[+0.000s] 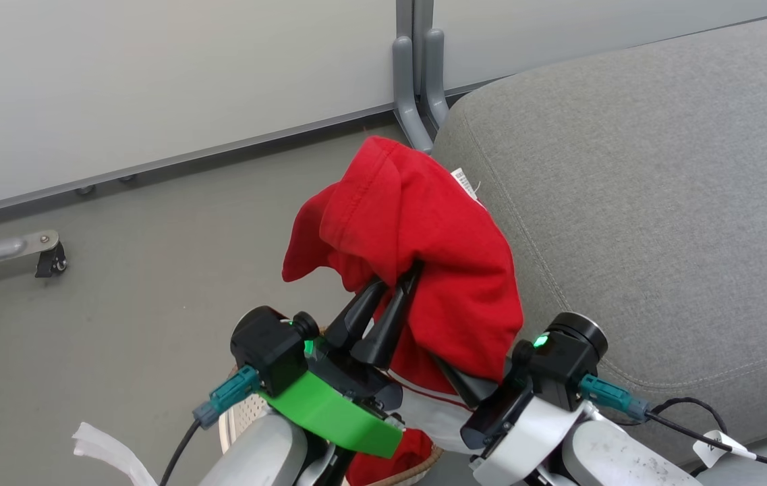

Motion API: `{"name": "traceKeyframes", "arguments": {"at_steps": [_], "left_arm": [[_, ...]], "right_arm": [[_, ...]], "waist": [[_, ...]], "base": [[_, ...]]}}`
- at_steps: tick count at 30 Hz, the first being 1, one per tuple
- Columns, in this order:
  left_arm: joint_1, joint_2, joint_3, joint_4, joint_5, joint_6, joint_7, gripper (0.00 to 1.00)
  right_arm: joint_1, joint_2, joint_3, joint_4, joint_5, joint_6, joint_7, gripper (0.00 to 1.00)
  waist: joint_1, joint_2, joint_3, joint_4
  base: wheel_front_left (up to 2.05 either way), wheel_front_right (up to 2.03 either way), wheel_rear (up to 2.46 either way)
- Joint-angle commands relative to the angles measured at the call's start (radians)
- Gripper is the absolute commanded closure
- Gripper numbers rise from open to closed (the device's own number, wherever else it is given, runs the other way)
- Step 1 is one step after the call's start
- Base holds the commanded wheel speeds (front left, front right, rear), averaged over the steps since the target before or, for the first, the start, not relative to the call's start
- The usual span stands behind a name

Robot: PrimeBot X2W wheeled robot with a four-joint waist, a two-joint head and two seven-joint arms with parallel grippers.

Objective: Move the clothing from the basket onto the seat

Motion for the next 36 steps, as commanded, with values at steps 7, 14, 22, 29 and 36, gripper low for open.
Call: {"name": "traceKeyframes", "arguments": {"at_steps": [7,14,22,29,36], "left_arm": [[-0.006,0.013,0.007,0.004,-0.005,-0.003,0.0,1.0],[-0.007,0.018,-0.002,0.059,-0.039,-0.003,0.0,0.0],[0.013,0.026,0.043,0.086,-0.019,-0.003,0.0,0.0],[0.064,0.045,0.11,0.106,0.0,-0.003,0.0,0.0],[0.16,0.05,0.221,0.136,0.051,-0.003,0.0,0.0]], "right_arm": [[-0.002,-0.003,-0.013,-0.001,-0.004,0.0,-0.003,1.0],[0.002,0.007,-0.035,-0.008,-0.013,0.0,-0.003,1.0],[0.028,0.039,-0.114,-0.036,-0.045,0.0,-0.003,1.0],[0.049,0.053,-0.186,-0.071,-0.083,0.0,-0.003,1.0],[0.062,0.049,-0.248,-0.096,-0.143,0.0,-0.003,1.0]], "waist": [[0.0,0.0,0.008,0.002],[0.0,0.0,0.01,0.004],[0.0,0.0,0.011,0.013],[0.0,0.0,0.004,0.036],[0.0,0.0,-0.006,0.063]], "base": [[0.0,0.0,0.0],[0.0,0.0,0.0],[0.0,0.0,0.0],[0.0,0.0,0.0],[0.0,0.0,0.0]]}}
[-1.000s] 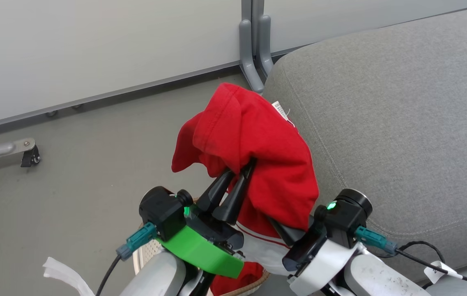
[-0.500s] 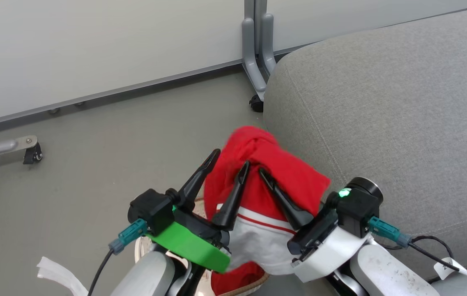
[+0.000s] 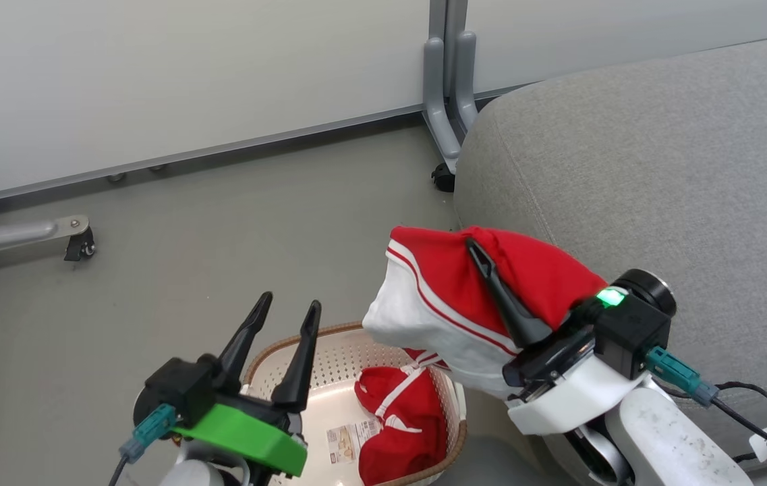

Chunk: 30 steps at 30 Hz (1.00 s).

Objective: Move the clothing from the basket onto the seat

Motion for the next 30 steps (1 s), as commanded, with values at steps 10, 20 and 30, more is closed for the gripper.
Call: {"name": "traceKeyframes", "arguments": {"at_steps": [10,20,30], "left_arm": [[0.143,-0.073,0.247,0.067,0.125,-0.003,0.0,0.0],[0.231,-0.113,0.348,0.05,0.167,-0.003,0.0,0.0],[0.261,-0.114,0.353,0.032,0.159,-0.003,0.0,0.0]], "right_arm": [[0.074,0.011,-0.15,-0.015,-0.095,0.0,-0.003,1.0],[0.112,0.055,-0.235,-0.021,-0.123,0.0,-0.003,1.0],[0.124,0.066,-0.248,-0.016,-0.126,0.0,-0.003,1.0]], "waist": [[0.0,0.0,-0.011,0.041],[0.0,0.0,-0.018,0.039],[0.0,0.0,-0.019,0.038]], "base": [[0.0,0.0,0.0],[0.0,0.0,0.0],[0.0,0.0,0.0]]}}
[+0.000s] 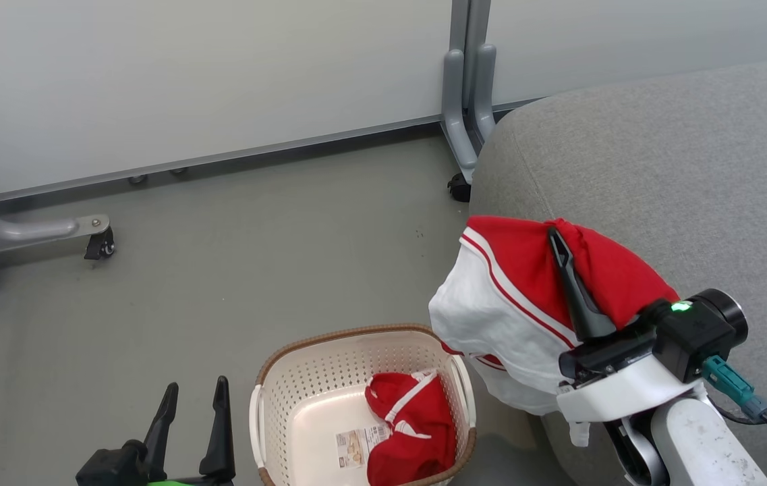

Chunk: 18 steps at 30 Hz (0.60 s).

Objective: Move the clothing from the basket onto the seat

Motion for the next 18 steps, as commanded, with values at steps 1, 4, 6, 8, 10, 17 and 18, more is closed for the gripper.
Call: {"name": "traceKeyframes", "arguments": {"at_steps": [1,4,6,8,10,17,18], "left_arm": [[0.016,0.001,0.003,-0.002,-0.004,-0.003,0.0,0.0],[0.011,0.001,0.001,-0.004,-0.006,-0.003,0.0,0.0],[0.008,0.001,-0.002,-0.005,-0.008,-0.003,0.0,0.0],[0.006,0.001,-0.004,-0.005,-0.01,-0.003,0.0,0.0],[0.006,0.001,-0.005,-0.006,-0.01,-0.003,0.0,0.0],[0.004,0.001,-0.025,-0.019,0.004,-0.003,0.0,0.0],[0.004,0.001,-0.025,-0.018,0.004,-0.003,0.0,0.0]], "right_arm": [[0.006,0.003,-0.004,0.0,-0.004,0.0,-0.003,1.0],[0.006,0.002,-0.005,0.0,-0.004,0.0,-0.003,1.0],[0.006,0.001,-0.005,-0.001,-0.004,0.0,-0.003,1.0],[0.006,0.001,-0.004,-0.001,-0.003,0.0,-0.003,1.0],[0.007,0.001,-0.003,0.0,-0.002,0.0,-0.003,1.0],[0.004,0.005,-0.004,-0.003,0.0,0.0,-0.003,1.0],[0.004,0.005,-0.004,-0.003,0.0,0.0,-0.003,1.0]], "waist": [[0.0,0.0,0.0,0.001],[0.0,0.0,-0.001,0.003],[0.0,0.0,-0.001,0.003],[0.0,0.0,-0.002,0.003],[0.0,0.0,-0.002,0.004],[0.0,0.0,0.0,0.001],[0.0,0.0,0.0,0.001]], "base": [[0.0,0.0,0.0],[0.0,0.0,0.0],[0.0,0.0,0.0],[0.0,0.0,0.0],[0.0,0.0,0.0],[0.0,0.0,0.0],[0.0,0.0,0.0]]}}
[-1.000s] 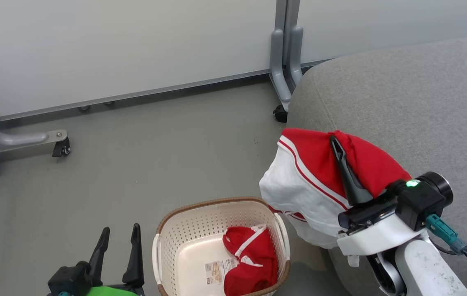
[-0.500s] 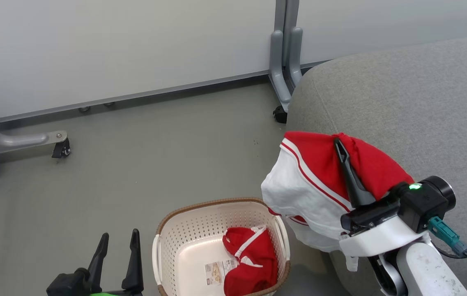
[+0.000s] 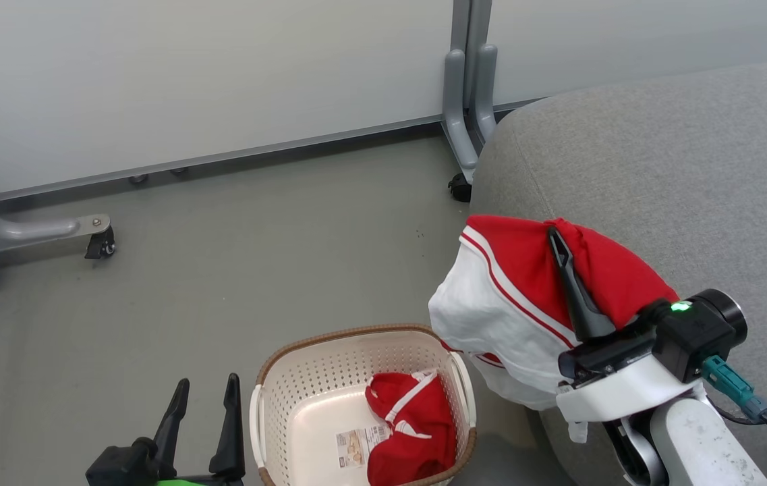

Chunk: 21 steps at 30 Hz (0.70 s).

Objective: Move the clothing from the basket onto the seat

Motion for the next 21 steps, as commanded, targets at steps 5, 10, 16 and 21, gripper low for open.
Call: {"name": "traceKeyframes", "arguments": {"at_steps": [5,10,16,21], "left_arm": [[0.002,0.002,-0.004,-0.004,0.014,-0.003,0.0,0.0],[-0.001,0.002,-0.011,-0.007,0.016,-0.003,0.0,0.0],[-0.025,0.002,-0.024,-0.007,0.028,-0.003,0.0,0.0],[-0.043,0.002,-0.033,-0.009,0.03,-0.003,0.0,0.0]], "right_arm": [[0.002,0.001,-0.005,-0.007,0.001,0.0,-0.003,1.0],[-0.017,-0.005,-0.005,-0.014,-0.008,0.0,-0.003,1.0],[-0.025,-0.011,-0.019,-0.021,-0.011,0.0,-0.003,1.0],[-0.031,-0.011,-0.05,-0.023,-0.004,0.0,-0.003,1.0]], "waist": [[0.0,-0.0001,0.002,-0.011],[0.0,-0.0001,0.009,-0.063],[0.0,-0.0001,0.025,-0.153],[0.0,-0.0001,0.042,-0.239]], "base": [[0.0,0.0,0.0],[0.0,0.0,0.0],[0.0,0.0,0.0],[0.0,0.0,0.0]]}}
